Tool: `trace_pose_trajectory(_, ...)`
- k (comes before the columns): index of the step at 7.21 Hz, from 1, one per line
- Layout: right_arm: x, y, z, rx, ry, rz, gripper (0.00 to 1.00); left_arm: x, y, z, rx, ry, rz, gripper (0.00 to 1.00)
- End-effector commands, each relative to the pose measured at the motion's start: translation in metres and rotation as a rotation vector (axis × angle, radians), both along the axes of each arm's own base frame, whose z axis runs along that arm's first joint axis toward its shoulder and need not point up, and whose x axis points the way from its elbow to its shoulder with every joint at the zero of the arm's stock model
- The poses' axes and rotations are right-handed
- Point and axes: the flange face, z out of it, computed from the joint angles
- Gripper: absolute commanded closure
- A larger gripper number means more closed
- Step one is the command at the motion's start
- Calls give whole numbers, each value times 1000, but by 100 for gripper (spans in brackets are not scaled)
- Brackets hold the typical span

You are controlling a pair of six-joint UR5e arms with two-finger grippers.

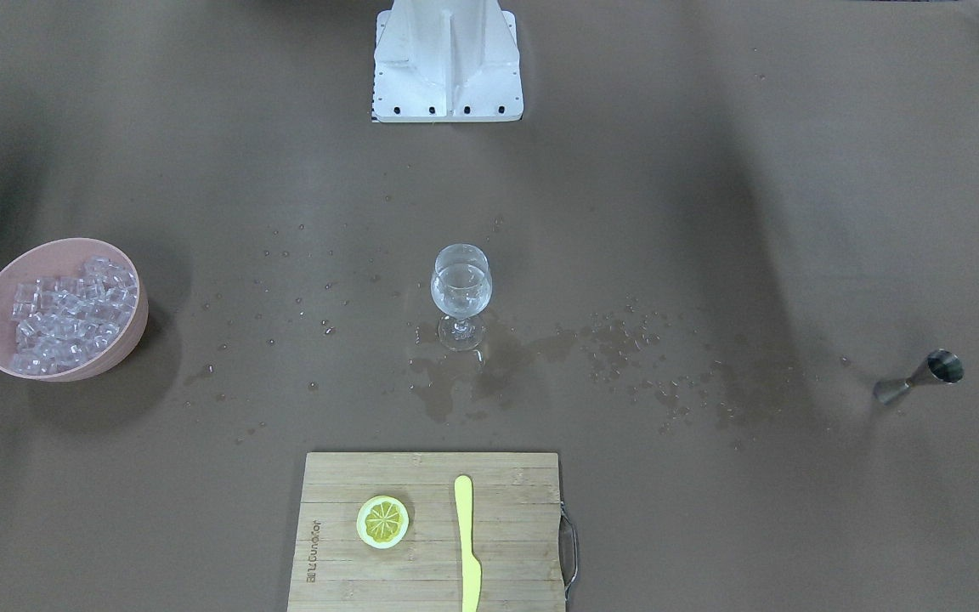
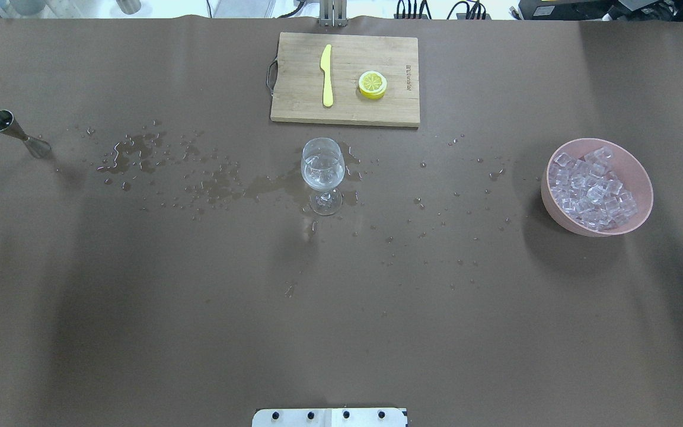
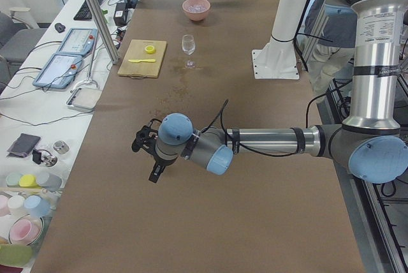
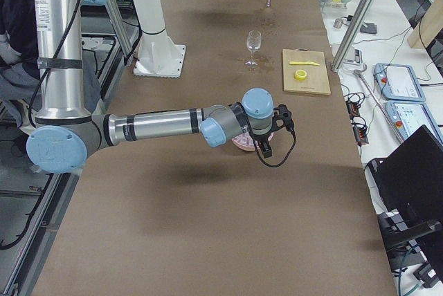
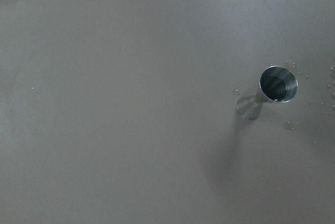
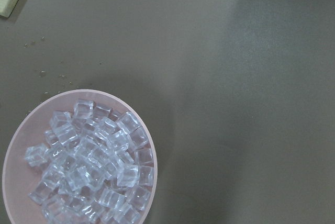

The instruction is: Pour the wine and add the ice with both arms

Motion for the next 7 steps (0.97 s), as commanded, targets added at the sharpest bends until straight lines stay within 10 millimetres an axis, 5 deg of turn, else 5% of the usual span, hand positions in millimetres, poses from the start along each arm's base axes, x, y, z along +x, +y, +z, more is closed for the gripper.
trace_pose_trajectory(1,9,4,8,-10,2,13,0,0,-1,-2,4,3,-1,2)
trace_pose_trajectory(3,15,6,10,-18,11,30,0,0,7,-5,-41,35,-63,2)
trace_pose_trajectory(4,15,7,11,-21,9,30,0,0,3,-37,-190,146,-240,2)
trace_pose_trajectory(5,14,6,12,-24,10,29,0,1,15,-44,-117,183,-266,2)
trace_pose_trajectory(6,14,5,11,-21,11,29,0,0,41,-17,-56,182,-267,2)
trace_pose_trajectory(7,14,5,12,-23,11,29,0,0,40,-7,-64,181,-261,2)
